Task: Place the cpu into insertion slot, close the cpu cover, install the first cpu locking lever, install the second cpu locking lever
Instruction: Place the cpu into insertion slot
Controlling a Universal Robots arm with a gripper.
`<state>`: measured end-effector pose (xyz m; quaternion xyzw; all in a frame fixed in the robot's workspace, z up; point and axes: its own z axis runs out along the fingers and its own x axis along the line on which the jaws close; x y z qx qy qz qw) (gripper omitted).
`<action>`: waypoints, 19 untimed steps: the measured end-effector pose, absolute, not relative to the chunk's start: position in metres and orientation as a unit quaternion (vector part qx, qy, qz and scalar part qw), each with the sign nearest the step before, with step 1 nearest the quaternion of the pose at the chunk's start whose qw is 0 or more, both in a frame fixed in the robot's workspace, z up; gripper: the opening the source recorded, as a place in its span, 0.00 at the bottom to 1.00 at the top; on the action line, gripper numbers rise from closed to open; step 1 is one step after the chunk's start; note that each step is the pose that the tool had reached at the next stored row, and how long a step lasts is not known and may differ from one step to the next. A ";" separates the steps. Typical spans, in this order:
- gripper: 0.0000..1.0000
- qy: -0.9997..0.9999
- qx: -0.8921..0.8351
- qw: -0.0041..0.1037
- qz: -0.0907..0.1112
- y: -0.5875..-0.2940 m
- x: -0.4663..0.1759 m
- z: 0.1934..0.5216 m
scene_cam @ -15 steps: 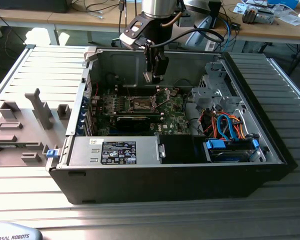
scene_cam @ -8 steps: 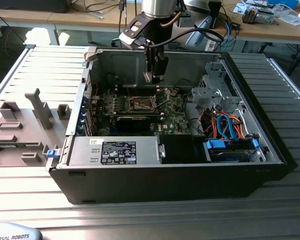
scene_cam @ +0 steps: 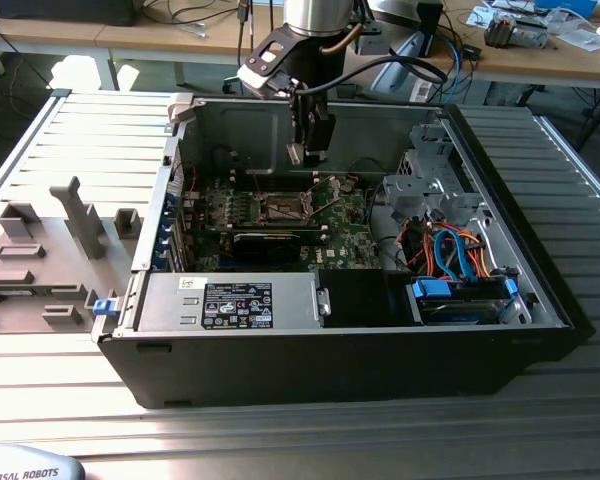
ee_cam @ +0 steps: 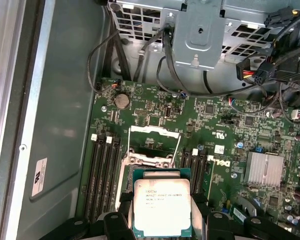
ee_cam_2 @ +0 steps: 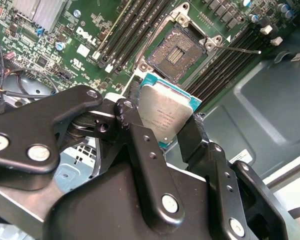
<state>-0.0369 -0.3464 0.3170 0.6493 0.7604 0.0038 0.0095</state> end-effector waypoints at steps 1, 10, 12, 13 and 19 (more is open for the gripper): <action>0.54 0.760 0.650 0.009 0.004 -0.346 -0.037 0.317; 0.54 0.755 0.656 0.010 0.004 -0.346 -0.037 0.317; 0.54 0.753 0.658 0.010 0.004 -0.346 -0.037 0.317; 0.54 0.753 0.658 0.010 0.004 -0.346 -0.037 0.317; 0.54 0.750 0.661 0.010 0.004 -0.346 -0.037 0.317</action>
